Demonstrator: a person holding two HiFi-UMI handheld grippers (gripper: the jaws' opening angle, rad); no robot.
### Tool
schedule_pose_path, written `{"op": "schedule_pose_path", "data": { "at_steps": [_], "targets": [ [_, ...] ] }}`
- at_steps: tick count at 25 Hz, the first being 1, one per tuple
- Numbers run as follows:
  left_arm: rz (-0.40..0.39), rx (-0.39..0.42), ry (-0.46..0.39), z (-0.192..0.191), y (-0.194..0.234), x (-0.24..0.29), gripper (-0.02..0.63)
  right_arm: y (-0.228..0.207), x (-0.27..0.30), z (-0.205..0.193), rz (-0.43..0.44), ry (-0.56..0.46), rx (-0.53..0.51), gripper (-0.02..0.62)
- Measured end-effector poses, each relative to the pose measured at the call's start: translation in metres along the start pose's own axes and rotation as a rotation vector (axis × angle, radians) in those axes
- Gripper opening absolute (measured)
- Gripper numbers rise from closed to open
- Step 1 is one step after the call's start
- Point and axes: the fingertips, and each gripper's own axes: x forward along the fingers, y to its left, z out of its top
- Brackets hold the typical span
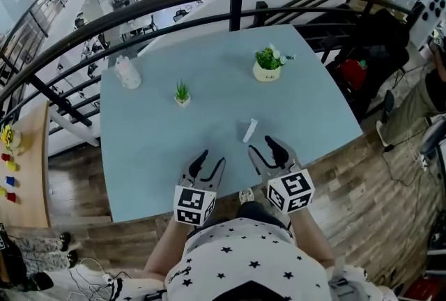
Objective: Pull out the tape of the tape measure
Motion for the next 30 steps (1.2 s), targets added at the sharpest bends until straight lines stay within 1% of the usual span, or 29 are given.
{"op": "schedule_pose_path", "data": {
  "at_steps": [5, 10, 14, 20, 25, 30],
  "targets": [
    [0.041, -0.009, 0.007, -0.014, -0.007, 0.034, 0.176, -0.03, 0.021, -0.014, 0.063, 0.013, -0.024, 0.195],
    [0.08, -0.031, 0.025, -0.018, -0.009, 0.057, 0.176, -0.05, 0.039, -0.011, 0.119, 0.025, -0.036, 0.195],
    [0.098, -0.015, 0.046, -0.021, -0.013, 0.076, 0.183, -0.063, 0.052, -0.016, 0.163, 0.048, -0.04, 0.195],
    [0.115, -0.007, 0.099, -0.034, -0.024, 0.102, 0.196, -0.085, 0.063, -0.026, 0.208, 0.076, -0.053, 0.195],
    [0.114, 0.007, 0.174, -0.052, -0.034, 0.124, 0.202, -0.108, 0.07, -0.041, 0.228, 0.123, -0.051, 0.195],
    [0.124, 0.027, 0.232, -0.066, -0.037, 0.147, 0.202, -0.118, 0.08, -0.061, 0.272, 0.181, -0.069, 0.195]
  ]
}}
